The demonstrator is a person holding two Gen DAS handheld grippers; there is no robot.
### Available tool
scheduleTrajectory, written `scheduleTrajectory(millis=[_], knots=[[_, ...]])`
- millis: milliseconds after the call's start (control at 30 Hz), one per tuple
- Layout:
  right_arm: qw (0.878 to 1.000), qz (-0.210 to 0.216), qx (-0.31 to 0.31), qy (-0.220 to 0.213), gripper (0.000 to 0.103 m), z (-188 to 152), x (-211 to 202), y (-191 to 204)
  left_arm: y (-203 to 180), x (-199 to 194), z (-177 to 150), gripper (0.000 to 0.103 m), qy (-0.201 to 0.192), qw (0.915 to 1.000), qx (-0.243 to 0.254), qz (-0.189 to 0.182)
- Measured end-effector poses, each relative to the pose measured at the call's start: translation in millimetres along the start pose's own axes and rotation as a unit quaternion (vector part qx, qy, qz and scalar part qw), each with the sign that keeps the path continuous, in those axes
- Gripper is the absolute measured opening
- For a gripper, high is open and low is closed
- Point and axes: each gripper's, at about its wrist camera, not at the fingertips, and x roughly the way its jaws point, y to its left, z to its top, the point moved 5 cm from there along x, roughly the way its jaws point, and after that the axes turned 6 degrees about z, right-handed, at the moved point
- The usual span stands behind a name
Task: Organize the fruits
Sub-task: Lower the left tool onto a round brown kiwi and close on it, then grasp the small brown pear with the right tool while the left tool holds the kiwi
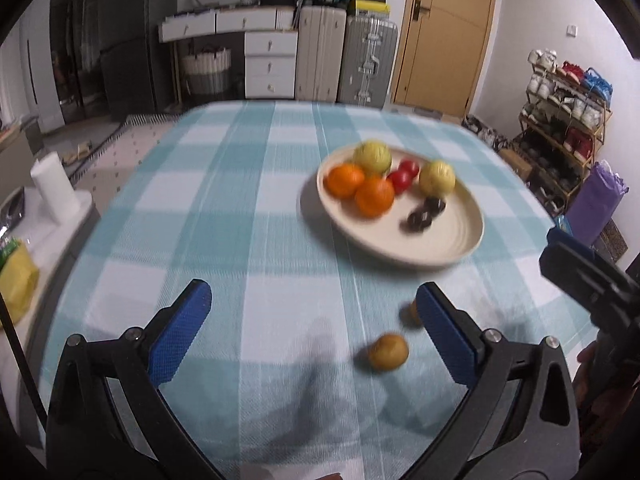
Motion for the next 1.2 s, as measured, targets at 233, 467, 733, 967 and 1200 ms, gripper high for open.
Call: scheduleTrajectory(millis=[233, 467, 733, 967, 1200], knots=[[1.000, -0.007, 0.001, 0.022, 0.103, -14.6, 4.1, -0.4, -9.8, 20.0, -22.0, 0.102, 0.029, 0.9995, 0.010, -0.013], [0.999, -0.007, 0.011, 0.042, 0.103, -22.2, 9.9, -2.6, -17.7, 27.9, -32.1, 0.096, 0.060, 0.9961, 0.002, -0.066], [0.998, -0.012, 0.015, 0.057, 0.103, -25.0, 16.4, -3.7, -24.3, 33.4, -36.6, 0.058, 0.076, 0.9913, 0.004, -0.108], [0.997, -0.014, 0.013, 0.077, 0.103, -28.2, 25.6, -2.4, -28.8, 31.9, -35.4, 0.024, 0.079, 0.9814, -0.004, -0.175], [0.995, -0.007, 0.011, 0.099, 0.103, -30.6, 37.9, 3.1, -18.6, 24.1, -28.3, 0.024, 0.068, 0.9813, -0.014, -0.179]])
